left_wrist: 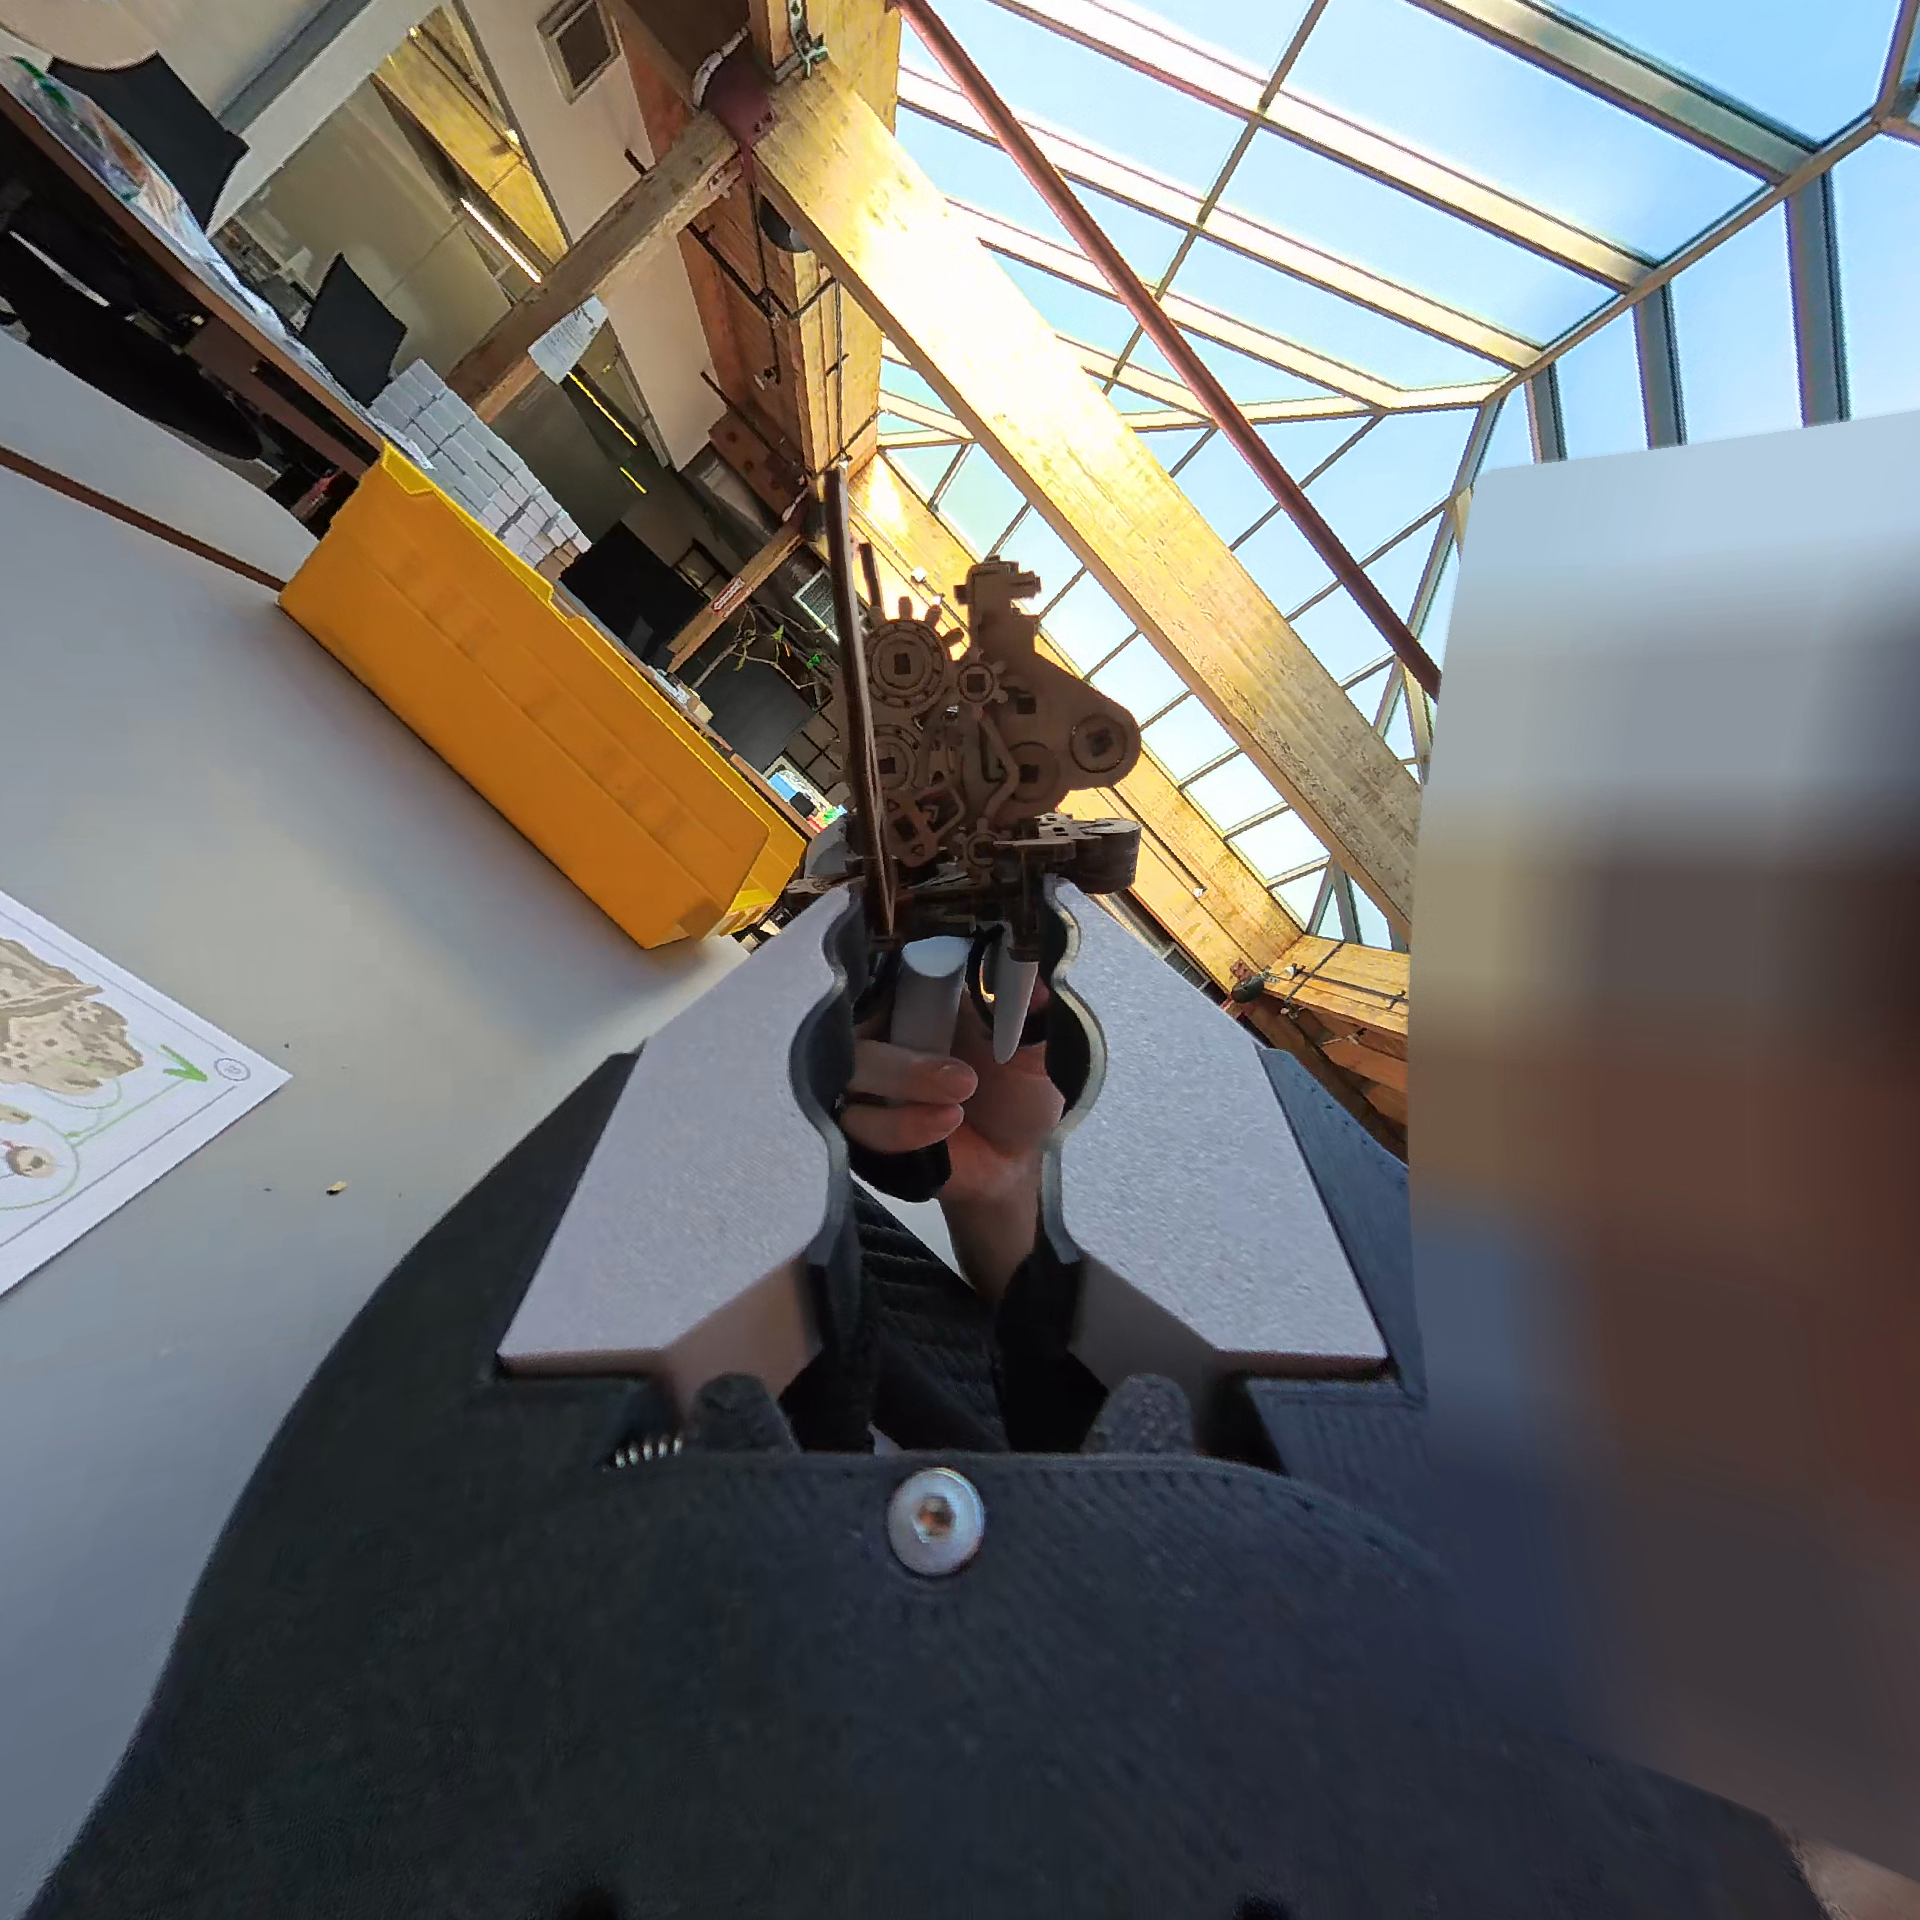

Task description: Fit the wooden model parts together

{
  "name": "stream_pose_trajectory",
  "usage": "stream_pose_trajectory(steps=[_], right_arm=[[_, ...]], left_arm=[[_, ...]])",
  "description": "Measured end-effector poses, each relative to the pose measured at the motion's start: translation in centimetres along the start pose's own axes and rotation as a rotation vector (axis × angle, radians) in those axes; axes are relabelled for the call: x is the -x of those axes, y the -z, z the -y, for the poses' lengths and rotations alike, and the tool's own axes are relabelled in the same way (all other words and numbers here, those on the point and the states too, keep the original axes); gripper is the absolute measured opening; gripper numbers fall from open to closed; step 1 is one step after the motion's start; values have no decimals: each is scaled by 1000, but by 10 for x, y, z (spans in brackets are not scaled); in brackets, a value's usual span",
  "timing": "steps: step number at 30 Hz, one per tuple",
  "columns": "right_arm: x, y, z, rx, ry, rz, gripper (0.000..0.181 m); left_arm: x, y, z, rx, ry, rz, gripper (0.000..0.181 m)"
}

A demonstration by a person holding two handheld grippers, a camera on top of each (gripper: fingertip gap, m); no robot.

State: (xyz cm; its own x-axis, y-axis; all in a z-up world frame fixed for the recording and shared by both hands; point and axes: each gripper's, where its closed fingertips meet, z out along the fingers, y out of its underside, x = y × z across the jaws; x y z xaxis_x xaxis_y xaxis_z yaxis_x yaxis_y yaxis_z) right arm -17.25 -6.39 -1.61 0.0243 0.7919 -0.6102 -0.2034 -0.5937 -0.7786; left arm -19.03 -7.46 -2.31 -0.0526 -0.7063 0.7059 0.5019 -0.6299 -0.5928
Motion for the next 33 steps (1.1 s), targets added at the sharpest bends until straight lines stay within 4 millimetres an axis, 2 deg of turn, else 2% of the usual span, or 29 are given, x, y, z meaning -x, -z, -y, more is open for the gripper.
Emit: stream_pose_trajectory(steps=[5, 18, 33], right_arm=[[9, -1, -2, 45, 130, 2, 41], [24, 0, -1, 60, 275, -5, 41], [23, 3, 0, 54, 287, -1, 41]], left_arm=[[-8, 1, 1, 9, -58, -19, 30], [-22, 1, 1, -1, -177, -49, 30], [-24, 0, -3, 13, -284, 8, 31]])
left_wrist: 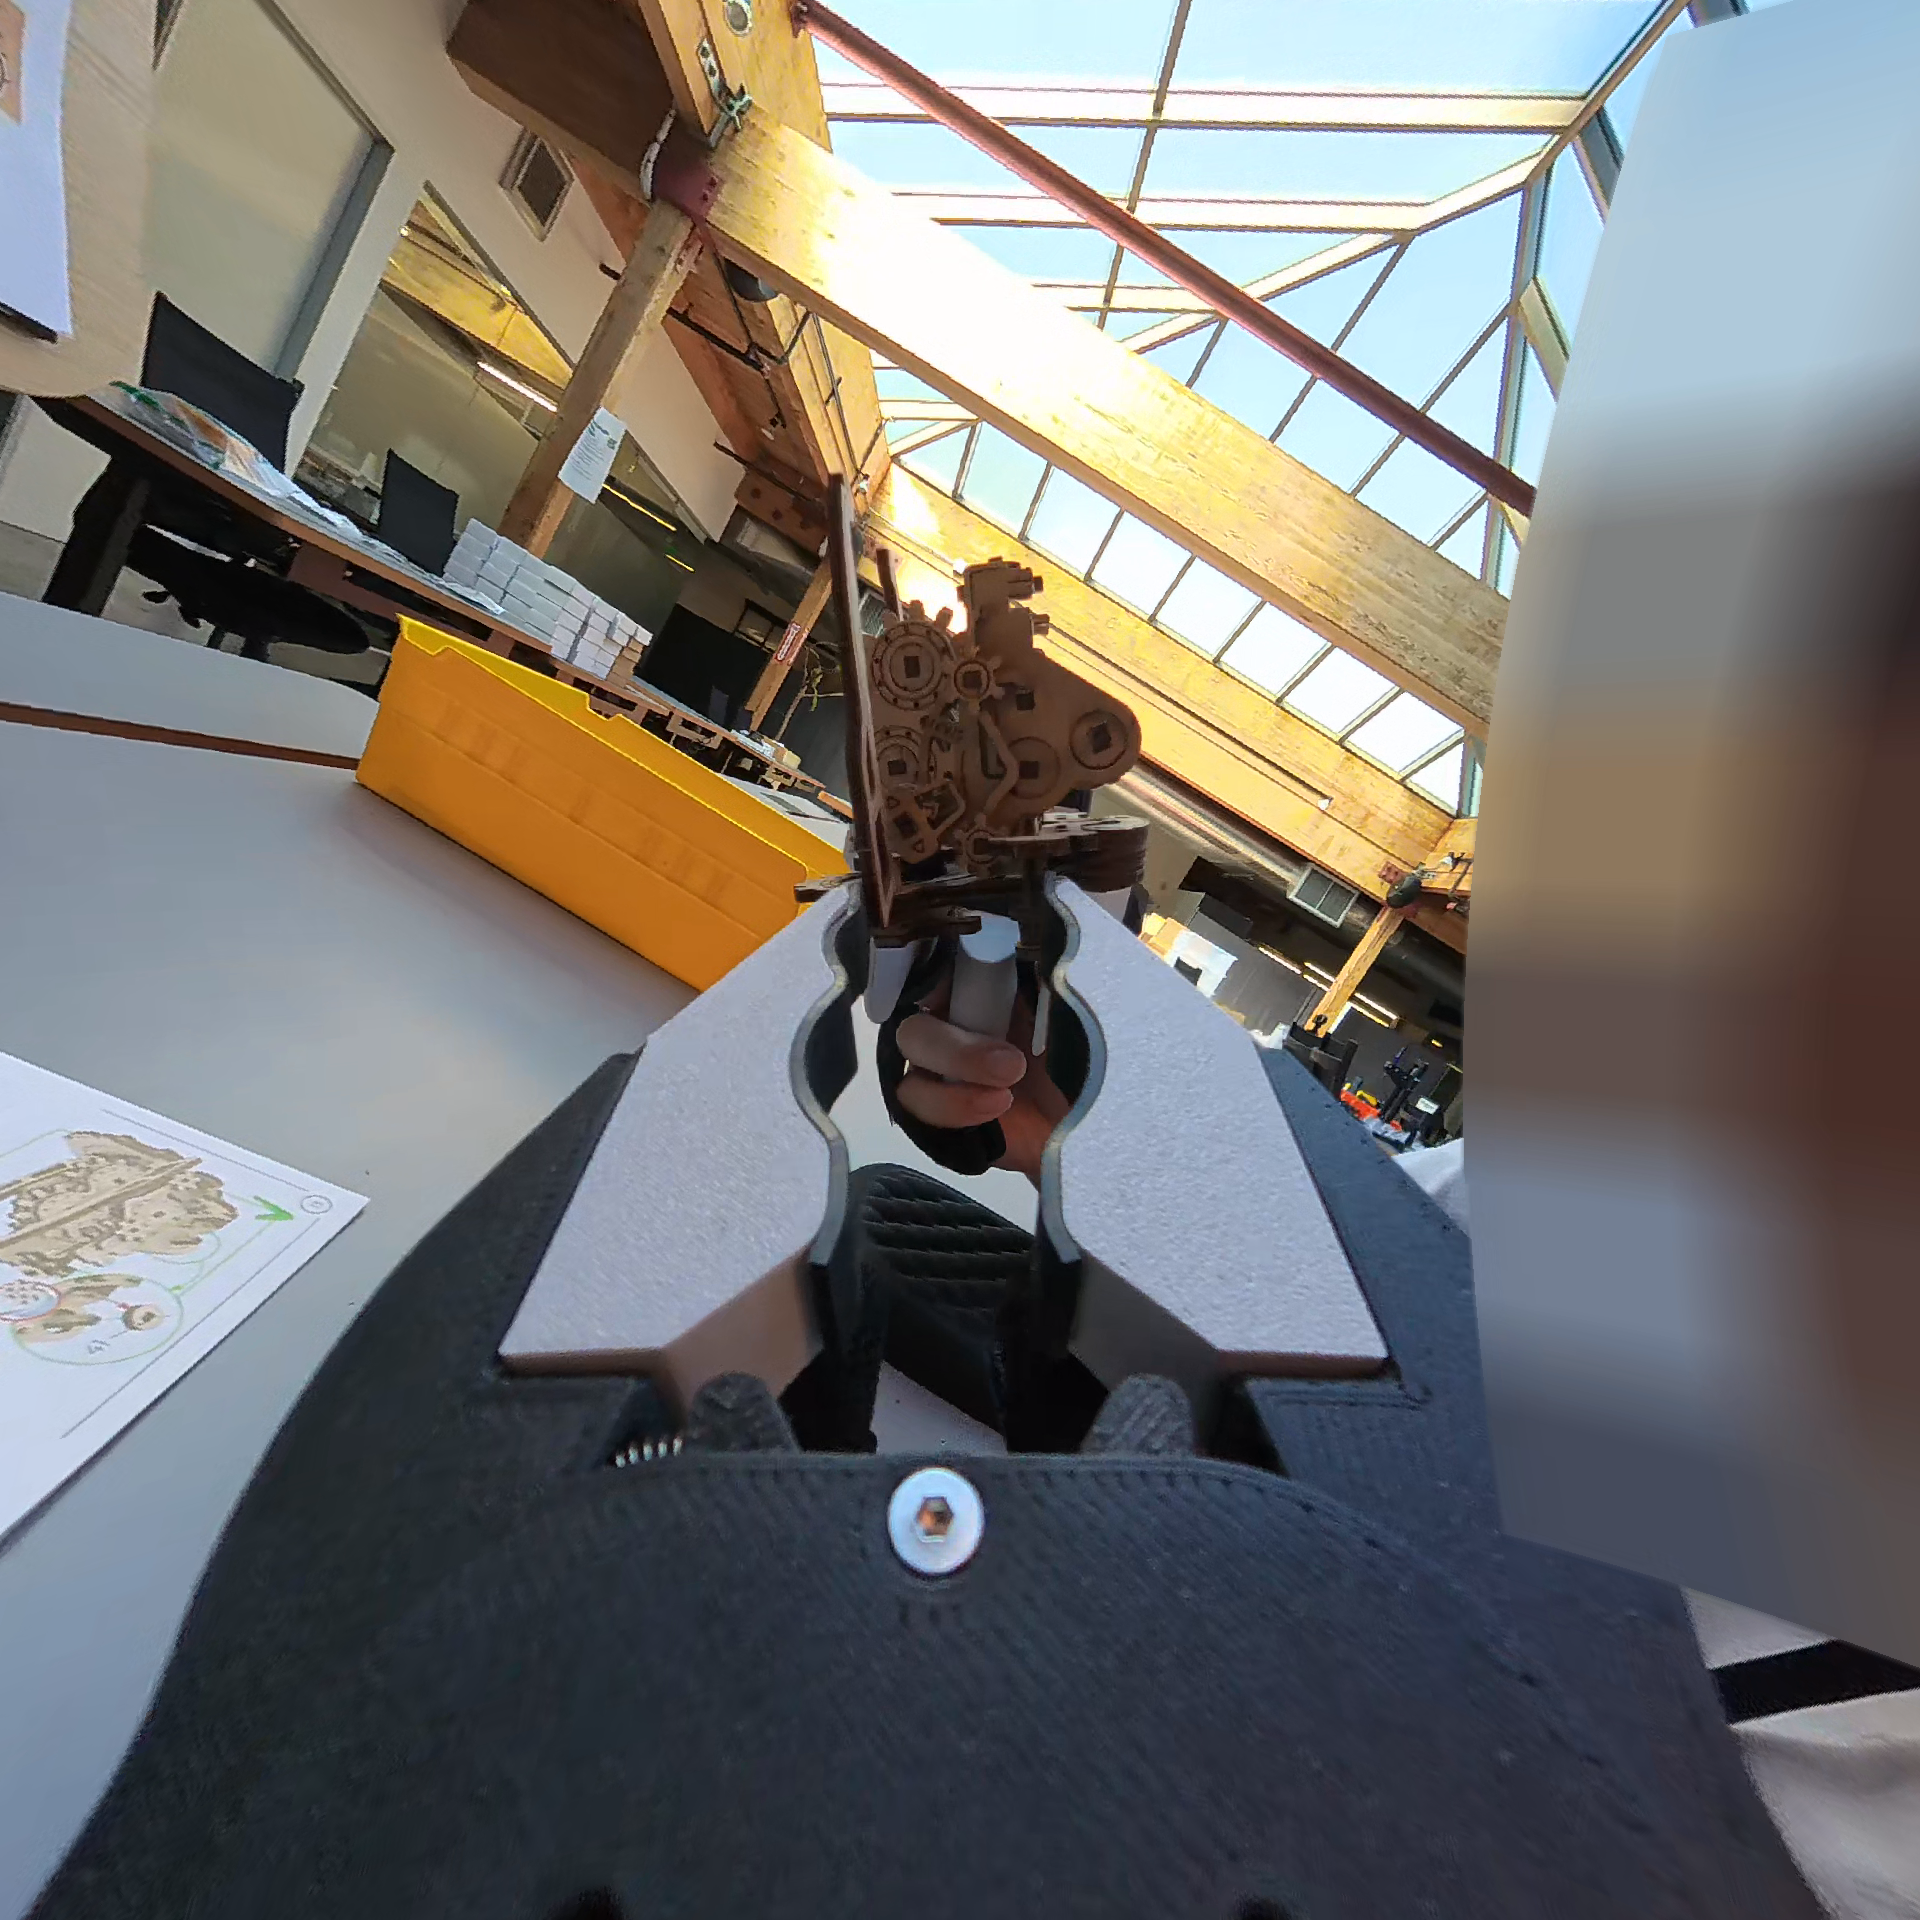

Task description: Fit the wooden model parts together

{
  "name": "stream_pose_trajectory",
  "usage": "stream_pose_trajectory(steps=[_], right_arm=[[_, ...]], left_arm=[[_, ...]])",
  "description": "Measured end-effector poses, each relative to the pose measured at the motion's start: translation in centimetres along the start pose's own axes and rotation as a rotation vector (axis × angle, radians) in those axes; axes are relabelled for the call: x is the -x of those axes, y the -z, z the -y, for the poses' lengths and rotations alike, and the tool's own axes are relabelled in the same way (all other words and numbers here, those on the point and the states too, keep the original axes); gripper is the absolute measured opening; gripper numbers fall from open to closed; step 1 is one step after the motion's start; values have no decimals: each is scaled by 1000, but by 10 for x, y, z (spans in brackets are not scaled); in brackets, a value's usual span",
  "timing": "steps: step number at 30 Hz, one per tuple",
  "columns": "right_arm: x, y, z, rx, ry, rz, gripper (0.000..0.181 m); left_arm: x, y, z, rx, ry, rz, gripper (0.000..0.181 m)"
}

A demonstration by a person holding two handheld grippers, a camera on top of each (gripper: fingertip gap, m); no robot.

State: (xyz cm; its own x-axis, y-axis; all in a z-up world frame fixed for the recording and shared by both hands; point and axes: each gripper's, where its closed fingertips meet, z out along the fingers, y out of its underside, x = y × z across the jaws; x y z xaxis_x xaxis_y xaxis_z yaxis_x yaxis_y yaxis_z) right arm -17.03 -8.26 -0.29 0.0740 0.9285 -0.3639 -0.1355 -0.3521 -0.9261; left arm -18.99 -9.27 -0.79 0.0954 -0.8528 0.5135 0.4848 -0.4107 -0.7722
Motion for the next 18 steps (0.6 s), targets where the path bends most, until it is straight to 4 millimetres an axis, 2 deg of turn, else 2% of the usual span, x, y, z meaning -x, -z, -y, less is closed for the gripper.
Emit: stream_pose_trajectory(steps=[9, 18], right_arm=[[5, 2, 0, 23, 85, -1, 34], [8, 2, 2, -3, 62, 52, 34]], left_arm=[[-3, 0, -1, 6, -53, 18, 30], [-5, -1, 0, 9, -63, 17, 31]])
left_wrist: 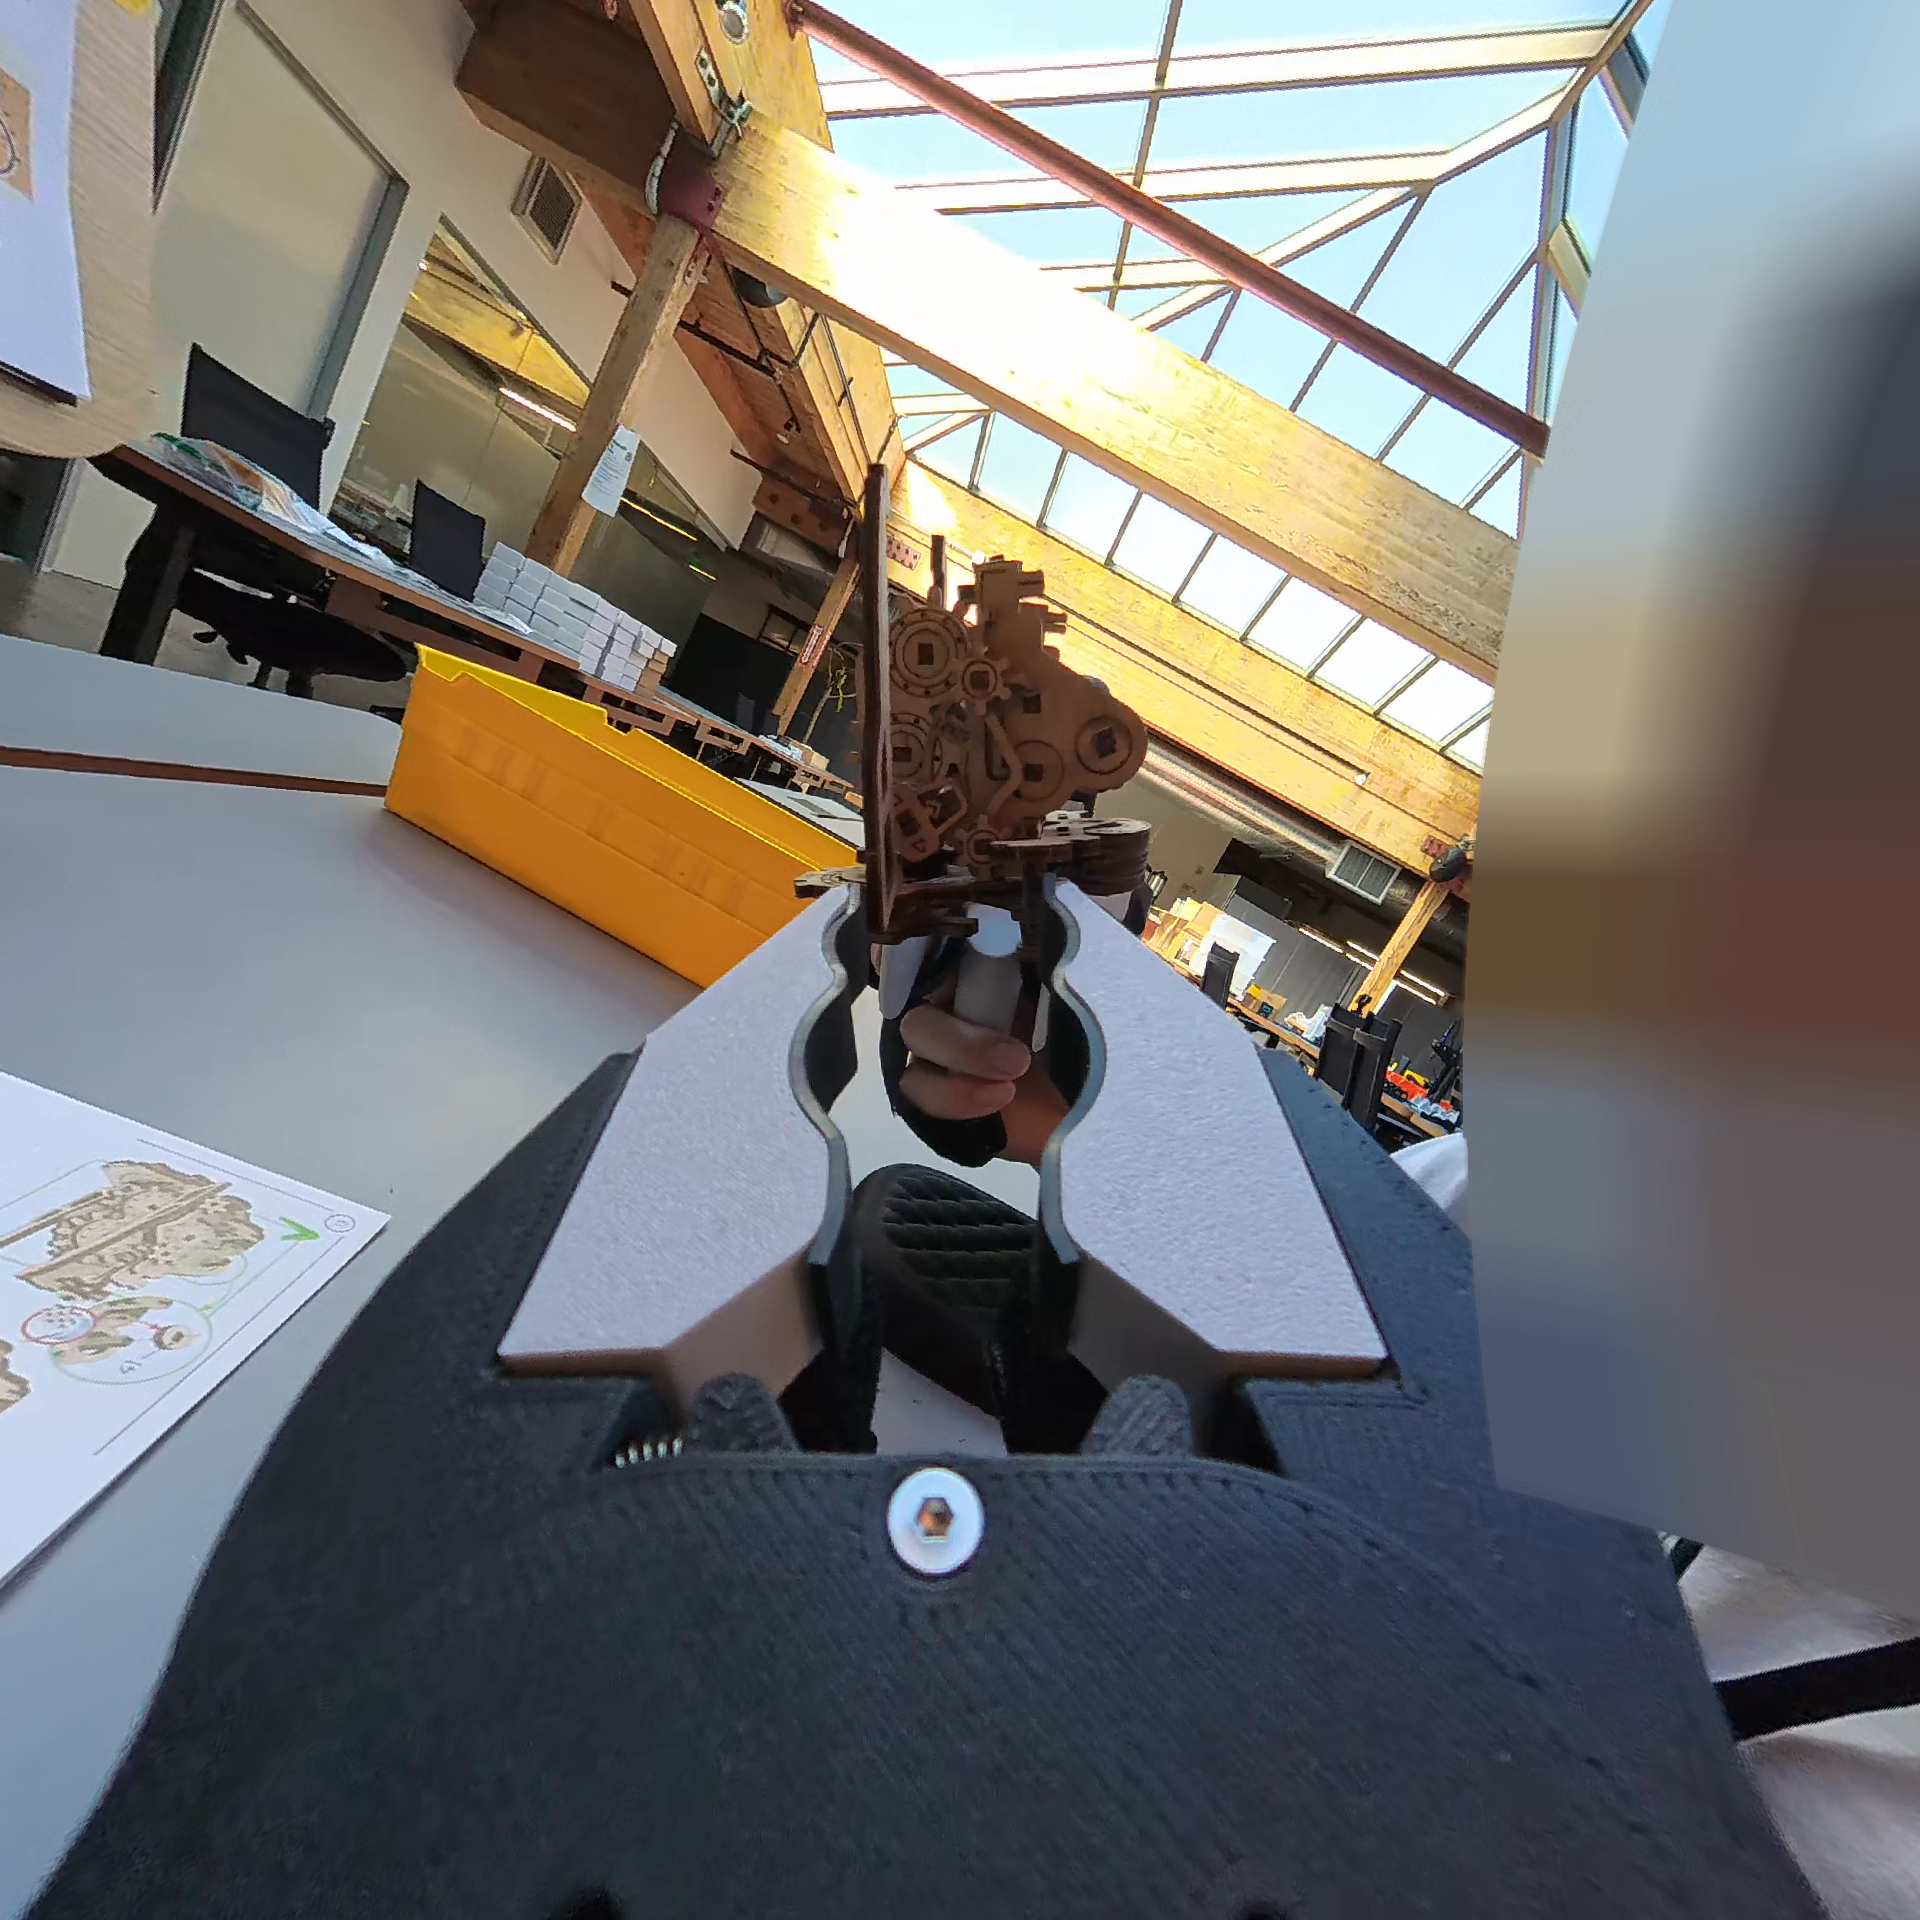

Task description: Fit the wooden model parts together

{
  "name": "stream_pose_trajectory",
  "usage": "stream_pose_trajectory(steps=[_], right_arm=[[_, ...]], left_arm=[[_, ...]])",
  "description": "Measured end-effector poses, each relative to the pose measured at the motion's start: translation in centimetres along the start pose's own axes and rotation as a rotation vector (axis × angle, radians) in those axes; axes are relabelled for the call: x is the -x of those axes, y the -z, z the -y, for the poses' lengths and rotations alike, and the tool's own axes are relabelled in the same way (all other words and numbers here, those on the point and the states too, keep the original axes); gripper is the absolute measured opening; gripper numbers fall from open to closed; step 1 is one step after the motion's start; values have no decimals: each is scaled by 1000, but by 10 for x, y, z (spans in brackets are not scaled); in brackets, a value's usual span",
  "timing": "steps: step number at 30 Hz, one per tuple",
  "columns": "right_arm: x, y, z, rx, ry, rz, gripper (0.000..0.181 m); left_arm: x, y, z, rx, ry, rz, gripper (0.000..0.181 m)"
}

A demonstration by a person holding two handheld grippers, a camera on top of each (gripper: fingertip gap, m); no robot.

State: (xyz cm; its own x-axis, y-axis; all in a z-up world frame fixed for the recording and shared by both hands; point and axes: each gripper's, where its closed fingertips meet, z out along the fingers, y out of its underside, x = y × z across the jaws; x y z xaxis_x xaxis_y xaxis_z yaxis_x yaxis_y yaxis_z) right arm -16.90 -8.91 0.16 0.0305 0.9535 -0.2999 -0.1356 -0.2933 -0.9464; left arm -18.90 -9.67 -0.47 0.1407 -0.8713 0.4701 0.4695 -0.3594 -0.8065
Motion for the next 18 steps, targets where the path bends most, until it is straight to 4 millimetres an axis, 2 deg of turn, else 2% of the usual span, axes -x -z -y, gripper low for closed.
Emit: stream_pose_trajectory(steps=[10, 18], right_arm=[[3, 2, 4, -22, -17, 25, 35], [10, 3, 6, -10, 86, 15, 33]], left_arm=[[-6, -2, -3, 33, -102, 25, 30], [-11, -2, -3, 30, -126, 9, 30]])
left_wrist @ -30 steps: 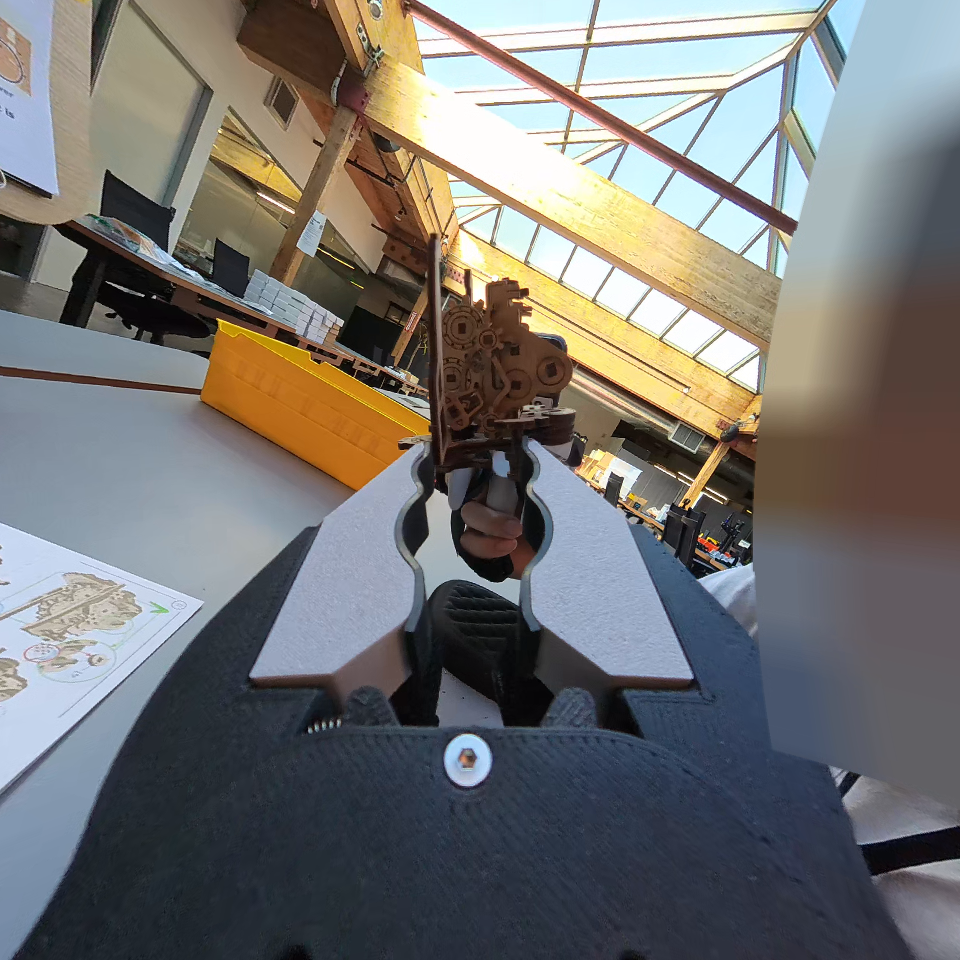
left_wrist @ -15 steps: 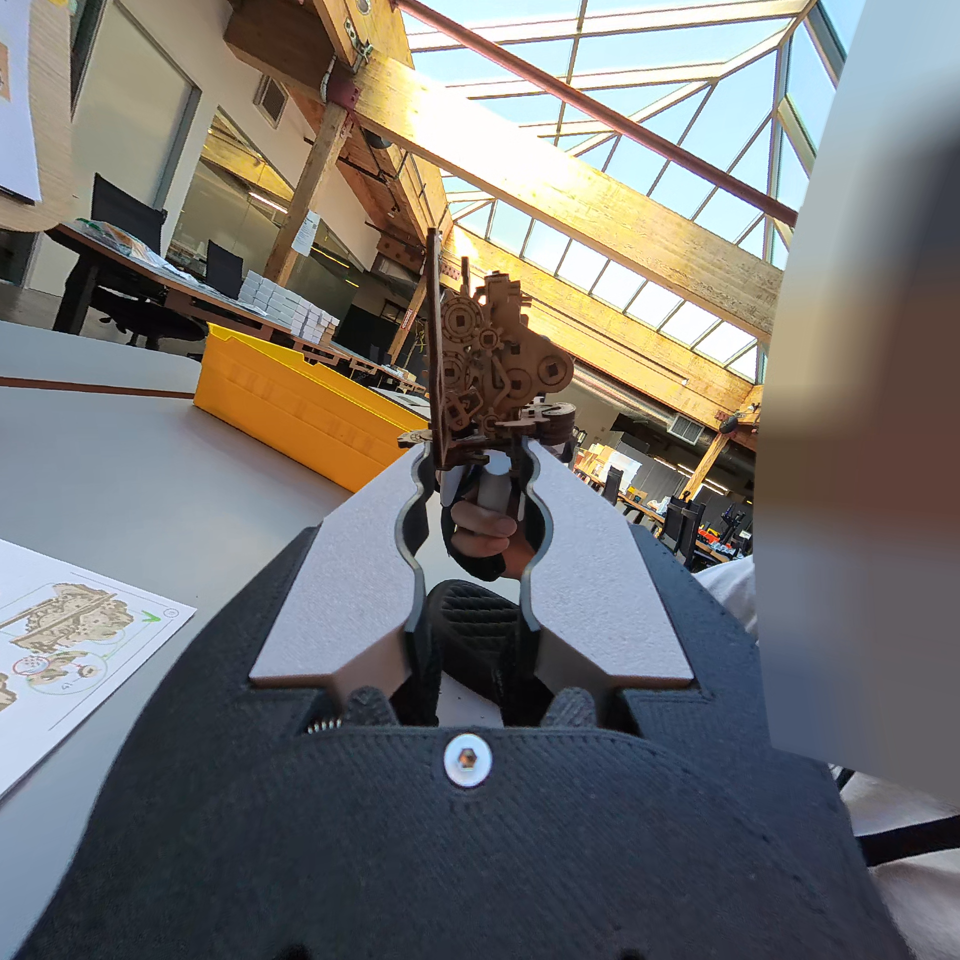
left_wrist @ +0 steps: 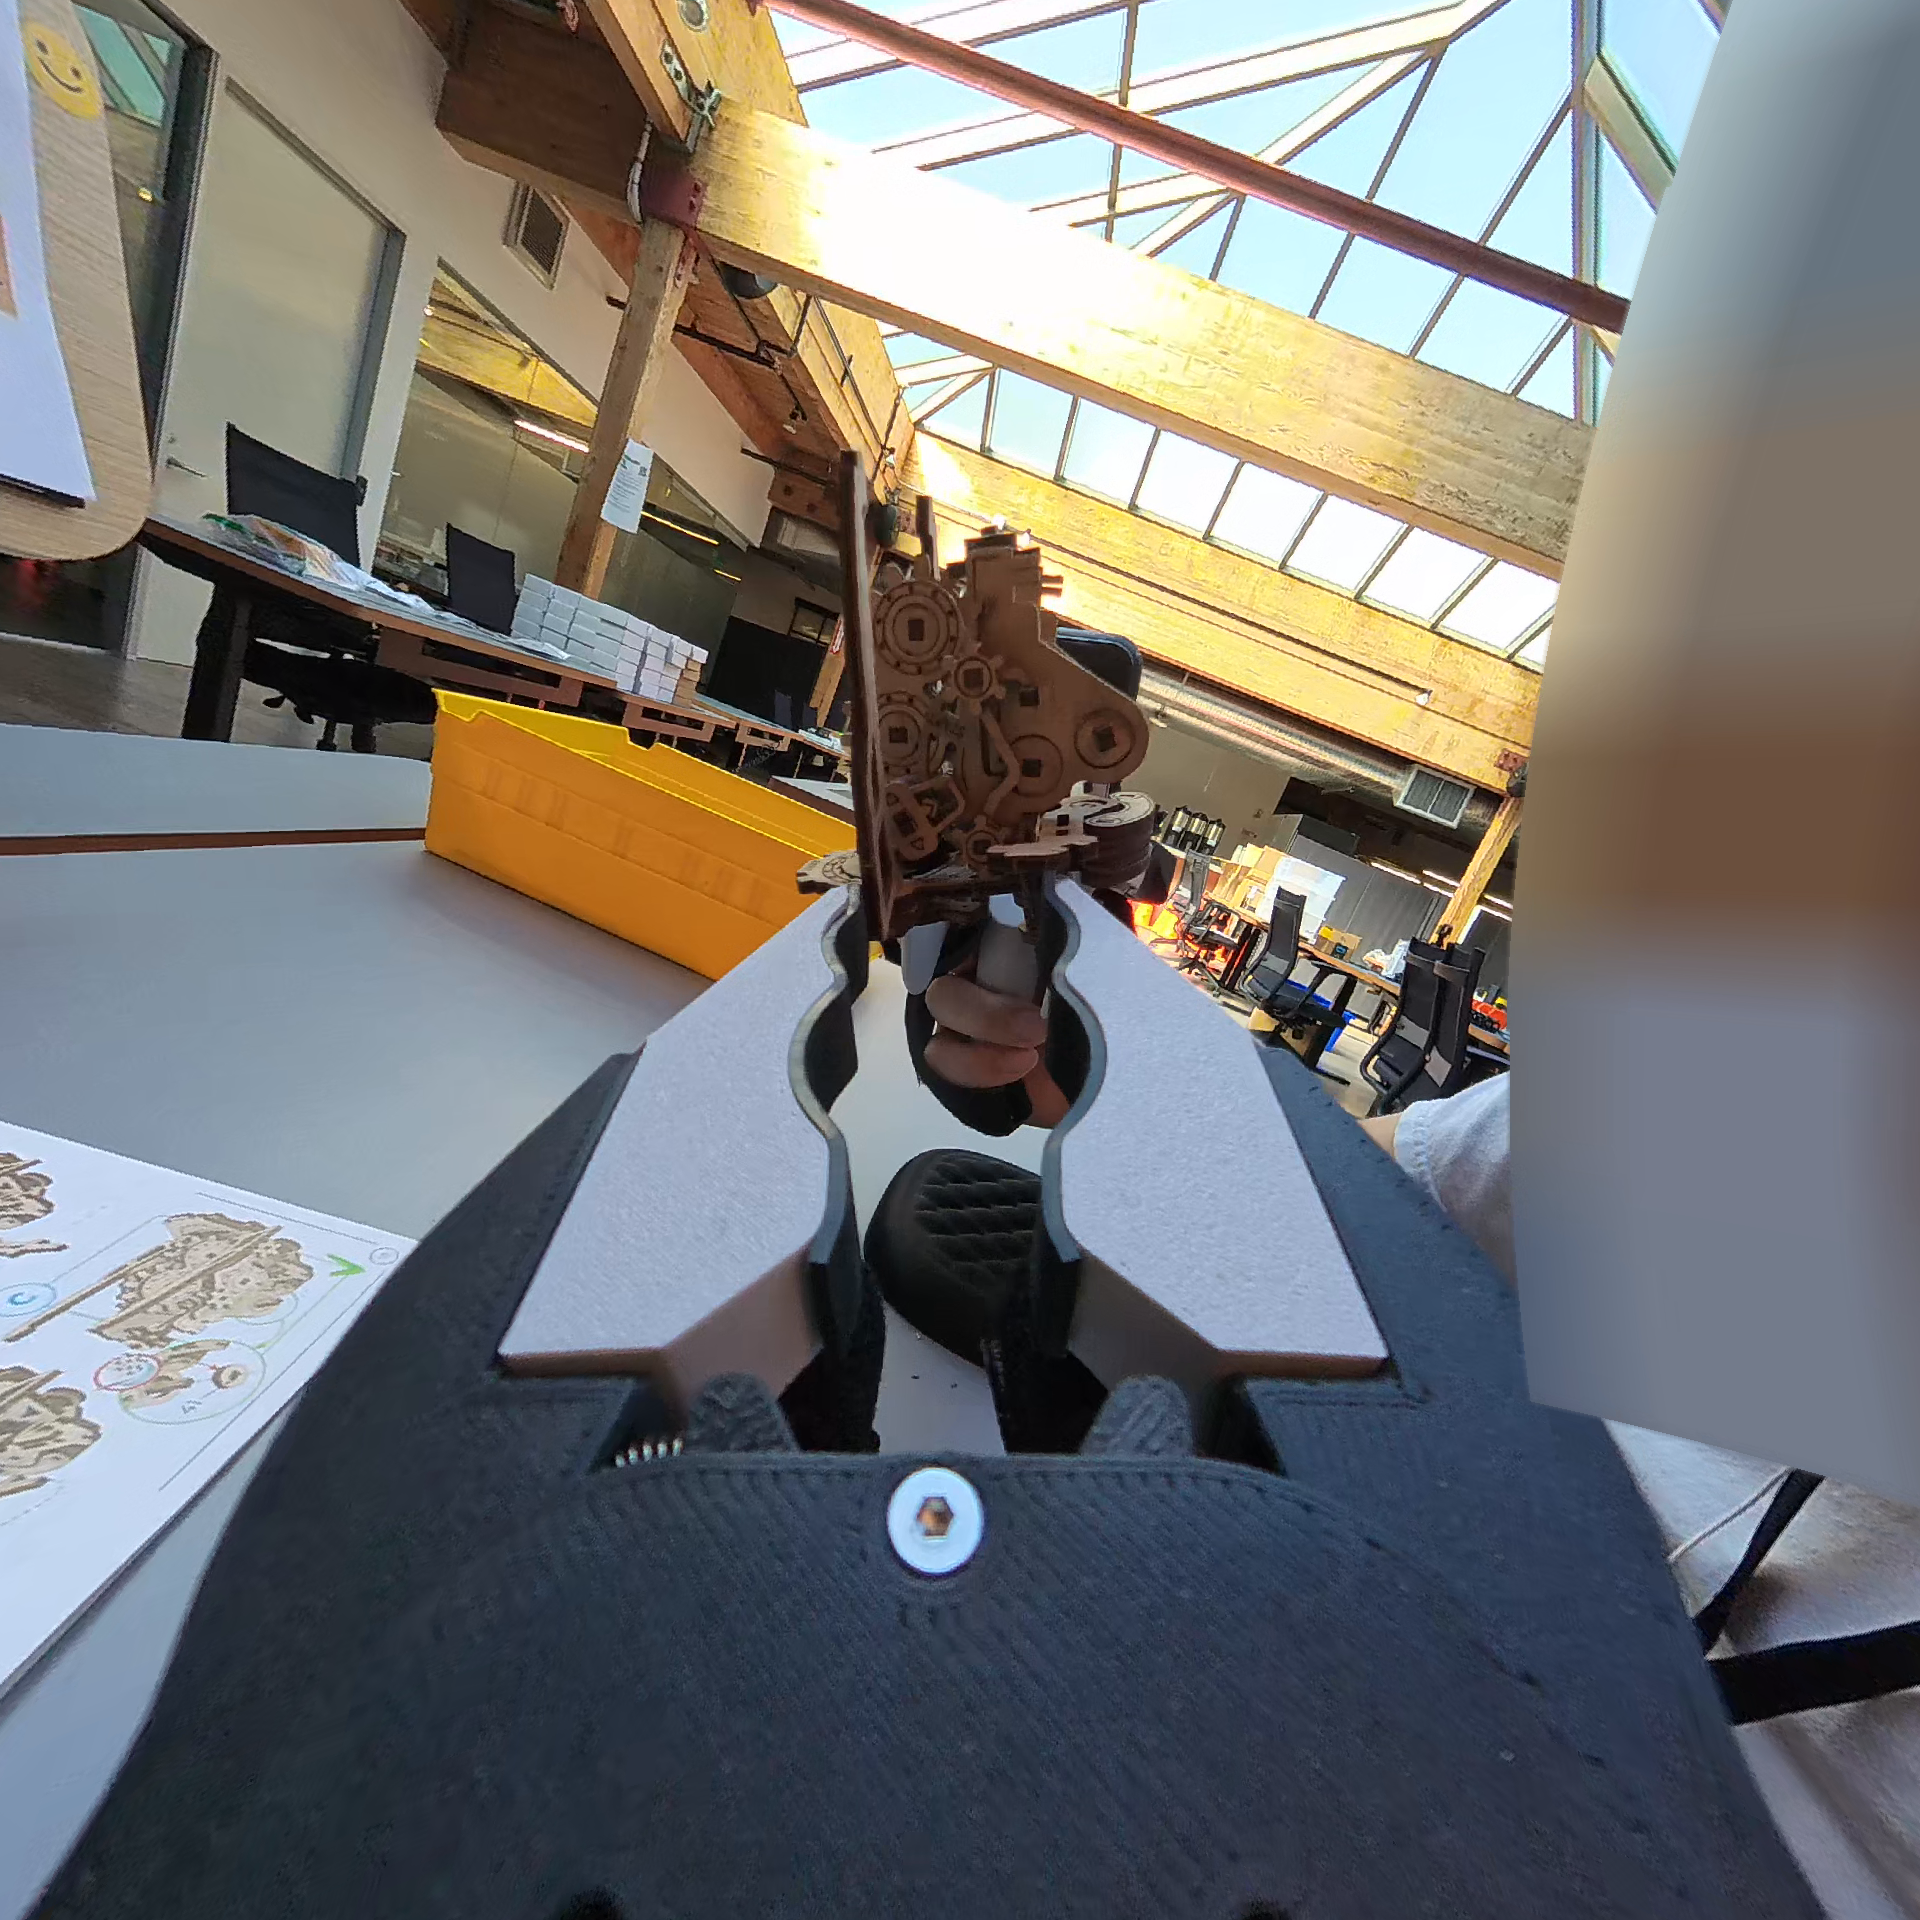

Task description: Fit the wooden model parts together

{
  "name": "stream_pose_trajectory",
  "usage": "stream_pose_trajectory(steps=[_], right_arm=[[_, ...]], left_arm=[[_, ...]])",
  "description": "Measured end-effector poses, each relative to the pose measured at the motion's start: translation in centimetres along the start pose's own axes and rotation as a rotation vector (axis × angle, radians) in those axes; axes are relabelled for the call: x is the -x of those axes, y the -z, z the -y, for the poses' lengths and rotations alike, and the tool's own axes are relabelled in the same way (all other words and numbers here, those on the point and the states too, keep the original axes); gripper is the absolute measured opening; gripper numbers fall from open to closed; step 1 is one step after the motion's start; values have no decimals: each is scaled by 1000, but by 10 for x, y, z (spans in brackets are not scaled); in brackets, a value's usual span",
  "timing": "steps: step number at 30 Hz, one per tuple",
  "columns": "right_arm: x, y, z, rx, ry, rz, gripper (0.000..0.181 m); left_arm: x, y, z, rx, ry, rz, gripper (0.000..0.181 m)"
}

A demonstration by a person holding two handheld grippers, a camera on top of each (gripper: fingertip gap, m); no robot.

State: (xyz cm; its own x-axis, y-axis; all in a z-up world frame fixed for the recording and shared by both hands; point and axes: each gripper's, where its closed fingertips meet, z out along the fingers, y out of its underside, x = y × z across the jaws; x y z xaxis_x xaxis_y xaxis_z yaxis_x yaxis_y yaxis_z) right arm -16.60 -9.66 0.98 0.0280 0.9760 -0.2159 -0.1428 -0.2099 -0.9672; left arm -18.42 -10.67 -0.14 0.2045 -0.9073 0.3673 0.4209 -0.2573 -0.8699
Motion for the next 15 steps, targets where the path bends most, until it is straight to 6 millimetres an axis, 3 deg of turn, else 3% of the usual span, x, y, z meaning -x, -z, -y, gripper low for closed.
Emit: stream_pose_trajectory(steps=[10, 15], right_arm=[[4, -2, 2, 2, 92, -33, 33], [1, -3, 0, -2, 15, -9, 35]], left_arm=[[-3, 0, 2, -14, 6, -15, 31], [0, 1, 2, -7, -18, -1, 31]])
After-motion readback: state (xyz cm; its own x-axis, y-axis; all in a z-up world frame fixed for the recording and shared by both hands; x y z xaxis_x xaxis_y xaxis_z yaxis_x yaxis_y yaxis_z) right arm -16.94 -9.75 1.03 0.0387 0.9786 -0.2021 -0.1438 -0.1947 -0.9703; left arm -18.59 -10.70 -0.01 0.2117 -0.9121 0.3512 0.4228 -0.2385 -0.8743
